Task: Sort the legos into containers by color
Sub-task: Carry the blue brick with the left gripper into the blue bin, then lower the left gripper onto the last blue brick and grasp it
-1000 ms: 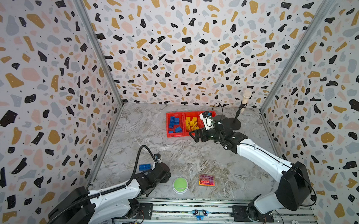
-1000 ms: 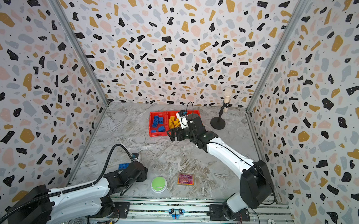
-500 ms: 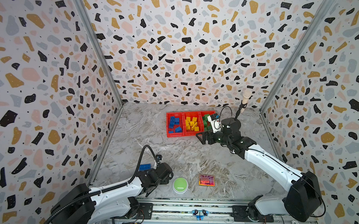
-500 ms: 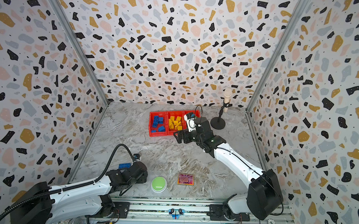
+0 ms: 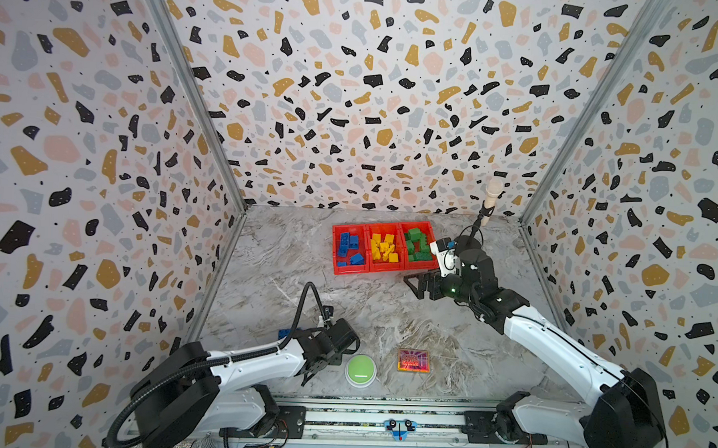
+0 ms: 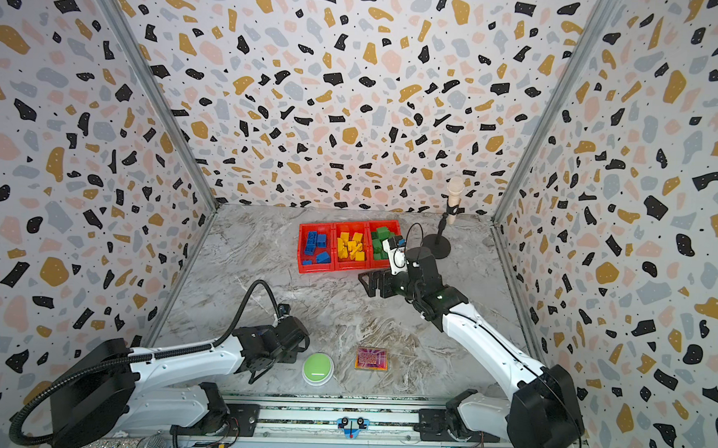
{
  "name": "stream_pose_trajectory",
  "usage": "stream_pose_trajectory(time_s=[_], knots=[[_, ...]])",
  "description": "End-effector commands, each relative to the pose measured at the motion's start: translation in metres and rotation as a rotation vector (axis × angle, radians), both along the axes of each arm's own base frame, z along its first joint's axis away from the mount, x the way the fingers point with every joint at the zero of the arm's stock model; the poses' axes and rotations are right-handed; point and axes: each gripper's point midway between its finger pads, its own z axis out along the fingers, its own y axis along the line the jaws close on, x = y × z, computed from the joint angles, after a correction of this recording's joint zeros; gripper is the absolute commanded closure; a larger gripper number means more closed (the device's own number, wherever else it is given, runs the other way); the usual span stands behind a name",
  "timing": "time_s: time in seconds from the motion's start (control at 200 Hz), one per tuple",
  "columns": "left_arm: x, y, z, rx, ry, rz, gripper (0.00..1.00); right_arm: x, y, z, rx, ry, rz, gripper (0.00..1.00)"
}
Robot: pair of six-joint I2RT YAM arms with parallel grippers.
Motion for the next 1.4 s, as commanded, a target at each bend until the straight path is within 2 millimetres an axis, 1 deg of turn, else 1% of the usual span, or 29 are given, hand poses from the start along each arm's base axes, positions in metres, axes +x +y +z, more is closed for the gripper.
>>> stream_pose_trajectory(time_s=[0.0, 0.055, 0.14, 0.195, 0.24, 0.32, 0.405, 0.475, 0.556, 0.616, 0.661, 0.696, 0.716, 0.766, 0.786, 0.801, 0.826, 0.871, 0.921, 0.966, 1.011, 1.026, 1.061, 1.131, 1.151, 1.176, 1.251, 1.331, 1.396], knots=[[0.023, -0.013, 0.026, 0.039, -0.07, -0.022, 0.79, -0.013, -0.01, 0.004, 0.025, 0.006, -0.01, 0.0], [0.039, -0.02, 0.039, 0.057, -0.112, -0.02, 0.81, -0.018, -0.018, 0.0, 0.02, 0.014, -0.024, 0.0], [0.074, -0.04, 0.063, 0.044, -0.165, -0.024, 0.83, -0.026, -0.029, 0.001, 0.024, 0.014, -0.048, 0.0], [0.101, -0.054, 0.08, 0.036, -0.205, -0.035, 0.83, -0.031, -0.036, 0.002, 0.026, 0.013, -0.06, 0.0], [0.126, -0.062, 0.09, 0.036, -0.229, -0.034, 0.83, -0.035, -0.04, 0.003, 0.027, 0.011, -0.069, 0.0], [0.171, -0.072, 0.098, 0.055, -0.234, -0.037, 0.83, -0.042, -0.046, 0.002, 0.028, 0.011, -0.081, 0.0], [0.218, -0.073, 0.103, 0.092, -0.23, -0.029, 0.83, -0.046, -0.053, 0.001, 0.025, 0.017, -0.096, 0.0], [0.254, -0.067, 0.106, 0.102, -0.235, -0.003, 0.82, -0.049, -0.056, 0.0, 0.026, 0.022, -0.106, 0.0], [0.287, -0.059, 0.107, 0.096, -0.244, 0.029, 0.82, -0.051, -0.06, 0.0, 0.03, 0.024, -0.119, 0.0], [0.307, -0.055, 0.106, 0.094, -0.249, 0.045, 0.82, -0.052, -0.062, 0.001, 0.038, 0.02, -0.129, 0.0], [0.318, -0.054, 0.104, 0.096, -0.244, 0.045, 0.77, -0.051, -0.063, 0.002, 0.043, 0.021, -0.135, 0.0], [0.327, -0.053, 0.105, 0.104, -0.246, 0.048, 0.71, -0.051, -0.063, 0.001, 0.043, 0.023, -0.138, 0.0], [0.331, -0.053, 0.106, 0.109, -0.246, 0.046, 0.65, -0.05, -0.064, 0.001, 0.043, 0.024, -0.14, 0.0], [0.34, -0.053, 0.108, 0.121, -0.248, 0.046, 0.42, -0.049, -0.063, 0.002, 0.042, 0.027, -0.139, 0.0], [0.342, -0.053, 0.109, 0.126, -0.249, 0.048, 0.36, -0.049, -0.063, 0.003, 0.043, 0.027, -0.14, 0.0], [0.344, -0.052, 0.112, 0.128, -0.252, 0.051, 0.32, -0.048, -0.063, 0.004, 0.042, 0.025, -0.139, 0.0], [0.346, -0.051, 0.115, 0.132, -0.257, 0.056, 0.28, -0.048, -0.063, 0.004, 0.041, 0.024, -0.138, 0.0], [0.347, -0.05, 0.124, 0.132, -0.27, 0.063, 0.26, -0.046, -0.063, 0.006, 0.04, 0.021, -0.14, 0.0], [0.343, -0.046, 0.133, 0.129, -0.287, 0.078, 0.23, -0.045, -0.062, 0.008, 0.04, 0.016, -0.138, 0.0], [0.334, -0.04, 0.14, 0.124, -0.299, 0.092, 0.22, -0.044, -0.061, 0.008, 0.043, 0.013, -0.135, 0.0], [0.321, -0.031, 0.146, 0.122, -0.31, 0.108, 0.2, -0.043, -0.059, 0.008, 0.049, 0.013, -0.129, 0.0], [0.313, -0.026, 0.142, 0.13, -0.301, 0.114, 0.2, -0.043, -0.058, 0.008, 0.053, 0.012, -0.125, 0.0], [0.299, -0.017, 0.145, 0.129, -0.306, 0.131, 0.19, -0.042, -0.056, 0.008, 0.06, 0.013, -0.117, 0.0], [0.262, 0.005, 0.143, 0.129, -0.298, 0.176, 0.17, -0.041, -0.05, 0.008, 0.076, 0.02, -0.092, 0.0], [0.251, 0.01, 0.138, 0.127, -0.287, 0.181, 0.17, -0.041, -0.048, 0.009, 0.081, 0.021, -0.084, 0.0], [0.236, 0.017, 0.137, 0.118, -0.286, 0.193, 0.16, -0.04, -0.046, 0.01, 0.086, 0.018, -0.074, 0.0], [0.189, 0.043, 0.125, 0.11, -0.271, 0.253, 0.15, -0.039, -0.043, 0.01, 0.089, 0.019, -0.06, 0.0], [0.139, 0.071, 0.106, 0.08, -0.262, 0.335, 0.14, -0.038, -0.041, 0.011, 0.087, 0.015, -0.049, 0.0], [0.106, 0.086, 0.094, 0.041, -0.26, 0.391, 0.12, -0.038, -0.038, 0.011, 0.09, 0.017, -0.033, 0.0]])
